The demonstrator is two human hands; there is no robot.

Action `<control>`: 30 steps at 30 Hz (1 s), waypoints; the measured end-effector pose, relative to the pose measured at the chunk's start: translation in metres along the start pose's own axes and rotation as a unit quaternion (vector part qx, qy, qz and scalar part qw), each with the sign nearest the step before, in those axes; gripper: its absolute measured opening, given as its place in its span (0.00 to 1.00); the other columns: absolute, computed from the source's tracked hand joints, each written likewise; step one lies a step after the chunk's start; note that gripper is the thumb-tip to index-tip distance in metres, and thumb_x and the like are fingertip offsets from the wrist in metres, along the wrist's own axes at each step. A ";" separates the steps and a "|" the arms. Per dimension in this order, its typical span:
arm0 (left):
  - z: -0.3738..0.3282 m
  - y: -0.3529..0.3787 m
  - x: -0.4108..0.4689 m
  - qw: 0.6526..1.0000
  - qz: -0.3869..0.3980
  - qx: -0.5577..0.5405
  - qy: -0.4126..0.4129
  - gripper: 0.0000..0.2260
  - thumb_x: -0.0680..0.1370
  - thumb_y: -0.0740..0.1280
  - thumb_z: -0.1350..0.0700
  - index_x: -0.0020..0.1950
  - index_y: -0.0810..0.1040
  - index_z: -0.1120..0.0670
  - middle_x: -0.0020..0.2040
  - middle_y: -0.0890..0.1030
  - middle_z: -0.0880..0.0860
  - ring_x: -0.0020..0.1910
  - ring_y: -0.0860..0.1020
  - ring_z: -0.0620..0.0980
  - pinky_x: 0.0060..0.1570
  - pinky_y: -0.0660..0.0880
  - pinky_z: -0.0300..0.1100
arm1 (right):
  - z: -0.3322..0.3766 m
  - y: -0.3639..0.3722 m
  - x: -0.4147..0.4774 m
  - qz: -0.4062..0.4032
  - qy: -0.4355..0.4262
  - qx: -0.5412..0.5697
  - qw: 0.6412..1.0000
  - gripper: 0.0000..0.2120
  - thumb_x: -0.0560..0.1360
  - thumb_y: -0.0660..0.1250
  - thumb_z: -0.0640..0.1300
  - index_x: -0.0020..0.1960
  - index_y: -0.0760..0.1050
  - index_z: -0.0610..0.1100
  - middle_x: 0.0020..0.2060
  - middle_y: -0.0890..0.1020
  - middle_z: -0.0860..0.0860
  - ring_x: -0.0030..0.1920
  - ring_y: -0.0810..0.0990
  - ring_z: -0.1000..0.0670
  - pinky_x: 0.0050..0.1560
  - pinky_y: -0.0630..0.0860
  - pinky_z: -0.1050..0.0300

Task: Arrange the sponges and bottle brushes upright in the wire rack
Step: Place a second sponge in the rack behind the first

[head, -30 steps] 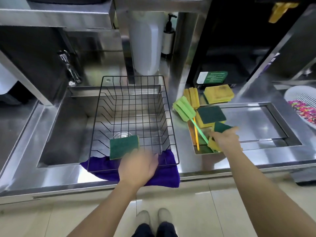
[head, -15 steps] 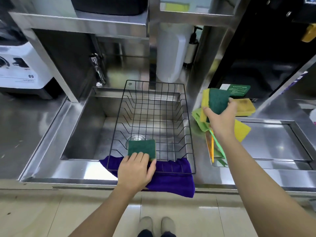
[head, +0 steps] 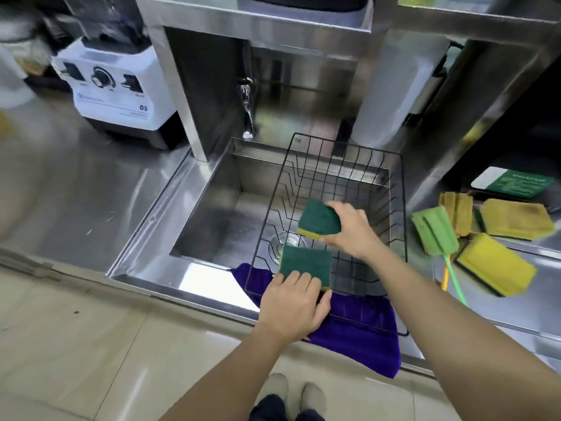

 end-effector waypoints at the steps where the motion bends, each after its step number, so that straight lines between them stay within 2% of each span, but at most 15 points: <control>1: 0.000 0.000 0.000 1.000 -0.001 0.001 -0.001 0.15 0.77 0.60 0.47 0.35 0.74 0.54 0.31 0.75 0.50 0.31 0.72 0.50 0.31 0.67 0.42 | 0.003 0.004 0.003 0.004 -0.010 -0.004 1.000 0.36 0.69 0.73 0.44 0.72 0.61 0.48 0.66 0.70 0.45 0.64 0.64 0.41 0.65 0.63 0.49; 6: 0.001 -0.002 0.000 1.000 -0.018 -0.003 -0.003 0.15 0.78 0.60 0.48 0.34 0.72 0.54 0.30 0.73 0.51 0.30 0.70 0.50 0.30 0.65 0.42 | 0.014 0.022 0.012 0.049 -0.032 -0.015 0.998 0.38 0.67 0.74 0.44 0.73 0.60 0.48 0.67 0.69 0.46 0.66 0.63 0.42 0.67 0.62 0.48; 10: 0.001 0.001 0.000 1.000 -0.010 -0.010 -0.007 0.14 0.77 0.60 0.48 0.34 0.73 0.54 0.30 0.73 0.50 0.31 0.71 0.50 0.31 0.66 0.42 | 0.016 0.036 0.015 0.102 -0.048 -0.020 0.993 0.36 0.68 0.74 0.46 0.72 0.62 0.48 0.66 0.70 0.46 0.65 0.65 0.43 0.66 0.64 0.48; 14: 0.000 0.001 0.000 1.000 -0.002 -0.009 -0.006 0.13 0.77 0.61 0.49 0.35 0.74 0.54 0.31 0.74 0.50 0.31 0.71 0.50 0.31 0.66 0.42 | 0.010 0.038 0.013 0.145 -0.038 0.002 0.989 0.33 0.72 0.69 0.53 0.73 0.61 0.49 0.65 0.70 0.46 0.66 0.66 0.45 0.67 0.65 0.48; 17: 0.001 0.001 0.001 1.000 0.000 -0.009 -0.004 0.13 0.77 0.61 0.49 0.35 0.74 0.54 0.31 0.74 0.50 0.31 0.71 0.50 0.31 0.67 0.42 | 0.008 0.036 0.012 0.138 -0.032 0.013 0.990 0.30 0.75 0.65 0.53 0.74 0.60 0.49 0.65 0.70 0.46 0.67 0.66 0.44 0.66 0.65 0.50; 24: 0.001 0.002 0.002 1.000 0.007 -0.008 -0.003 0.13 0.76 0.61 0.50 0.34 0.73 0.54 0.30 0.73 0.51 0.30 0.71 0.51 0.30 0.66 0.43 | 0.013 0.034 0.008 0.102 -0.032 -0.149 0.983 0.30 0.77 0.60 0.55 0.75 0.55 0.51 0.72 0.65 0.47 0.72 0.61 0.44 0.70 0.55 0.44; 30: 0.001 0.002 0.002 1.000 0.026 -0.005 0.001 0.14 0.77 0.59 0.51 0.34 0.73 0.55 0.30 0.73 0.51 0.30 0.71 0.52 0.32 0.65 0.44 | 0.000 -0.007 -0.008 0.005 -0.018 -0.135 0.991 0.23 0.78 0.59 0.50 0.72 0.63 0.47 0.69 0.69 0.47 0.70 0.65 0.45 0.68 0.58 0.45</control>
Point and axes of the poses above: each hand's wrist, its own x-axis towards the middle knuckle, its own y-axis out of the palm, z = x × y, the point moved 10 cm from there along x, towards the middle knuckle
